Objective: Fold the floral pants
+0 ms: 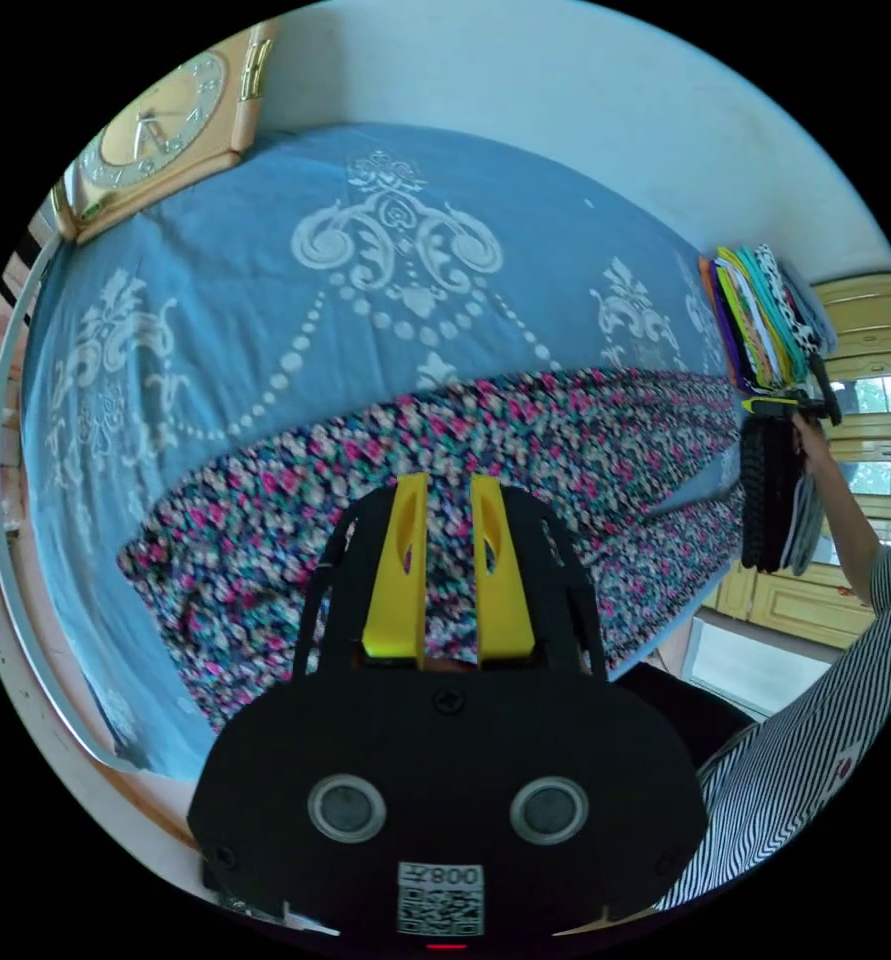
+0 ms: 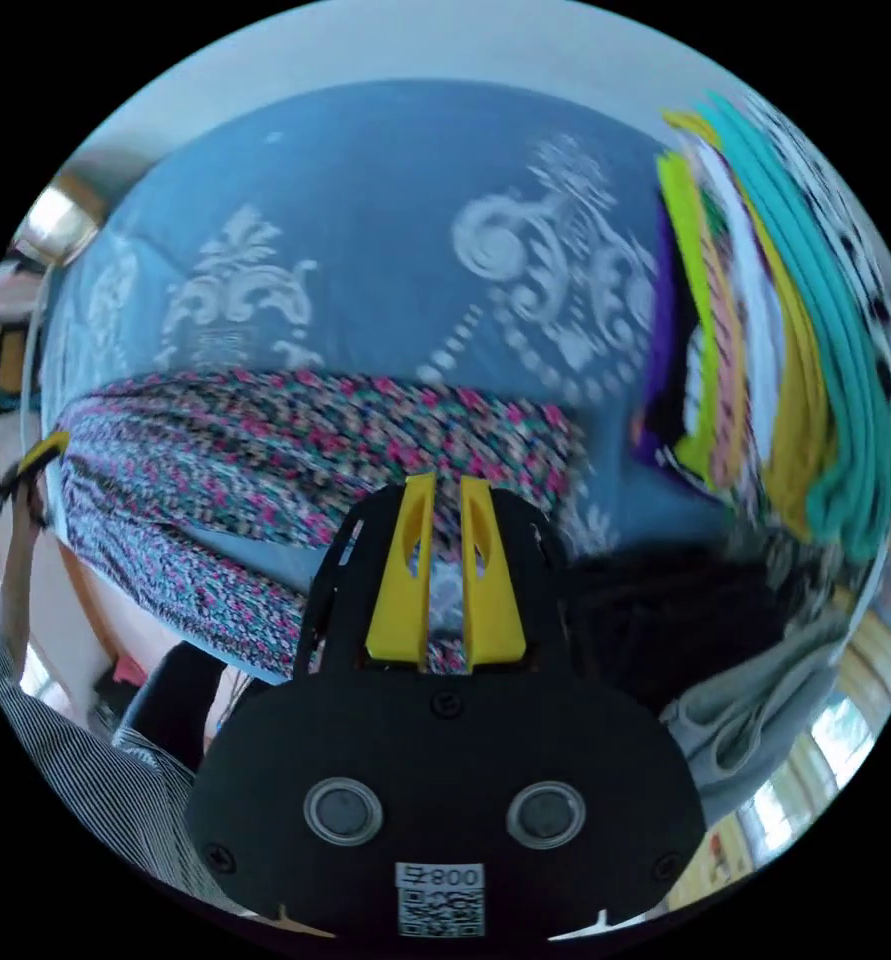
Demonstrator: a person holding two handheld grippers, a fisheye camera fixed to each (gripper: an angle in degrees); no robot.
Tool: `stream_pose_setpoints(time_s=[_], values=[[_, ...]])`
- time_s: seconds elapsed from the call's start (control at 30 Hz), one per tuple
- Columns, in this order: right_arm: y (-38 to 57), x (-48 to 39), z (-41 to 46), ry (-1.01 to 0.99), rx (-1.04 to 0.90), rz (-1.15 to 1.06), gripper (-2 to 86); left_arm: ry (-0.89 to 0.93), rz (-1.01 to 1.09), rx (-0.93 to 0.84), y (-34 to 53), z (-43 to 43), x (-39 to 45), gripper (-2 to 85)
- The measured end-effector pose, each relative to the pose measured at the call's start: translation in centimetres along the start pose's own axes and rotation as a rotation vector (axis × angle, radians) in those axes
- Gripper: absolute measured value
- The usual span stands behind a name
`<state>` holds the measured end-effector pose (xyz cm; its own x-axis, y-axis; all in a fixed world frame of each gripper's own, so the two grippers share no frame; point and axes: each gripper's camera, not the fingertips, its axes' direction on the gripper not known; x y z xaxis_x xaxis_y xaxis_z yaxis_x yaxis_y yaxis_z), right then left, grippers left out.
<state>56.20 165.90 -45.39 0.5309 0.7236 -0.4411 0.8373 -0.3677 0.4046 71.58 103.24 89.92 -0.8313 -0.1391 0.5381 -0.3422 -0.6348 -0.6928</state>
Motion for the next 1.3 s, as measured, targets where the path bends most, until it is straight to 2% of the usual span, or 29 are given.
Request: stream_pose_setpoints(time_s=[0.13,0.3,0.37,0.47,0.6,0.8,1.0,1.13,1.3], values=[[-4.3,-10.6,-1.1,-0.075,0.085,-0.28,6.0,-0.068,0.046,-0.04,-4.4,0.8,-1.2,7.6],[-6.8,-20.6,0.1,-0.087,0.1,-0.509,6.3,-0.117,0.163,-0.121,-7.3,2.4,0.0,6.7],[-7.3,-23.1,1.2,-0.078,0.085,-0.557,6.1,-0.163,0.177,-0.13,-7.6,2.8,0.2,5.6],[-7.9,-25.7,3.3,-0.065,0.018,-0.588,4.8,-0.142,0.173,-0.114,-7.5,2.1,-0.4,2.0],[-7.3,-26.8,2.6,-0.037,0.023,-0.628,1.4,-0.11,0.144,-0.057,-7.3,0.2,-1.2,0.6],[-8.1,-25.8,-1.3,-0.07,0.126,-0.549,0.8,-0.095,0.131,0.062,-7.8,-3.4,-2.2,0.4],[-9.3,-24.2,-1.2,-0.082,0.125,-0.432,2.2,-0.142,0.047,0.019,-7.7,-2.5,-4.7,2.0],[-6.5,-17.7,-3.9,-0.015,0.199,-0.286,3.0,-0.052,0.057,0.093,-5.8,-4.4,-5.3,5.6],[-2.2,-6.9,-3.5,0.056,0.115,-0.018,5.1,0.008,0.131,0.081,-4.5,-4.4,-4.6,7.4]])
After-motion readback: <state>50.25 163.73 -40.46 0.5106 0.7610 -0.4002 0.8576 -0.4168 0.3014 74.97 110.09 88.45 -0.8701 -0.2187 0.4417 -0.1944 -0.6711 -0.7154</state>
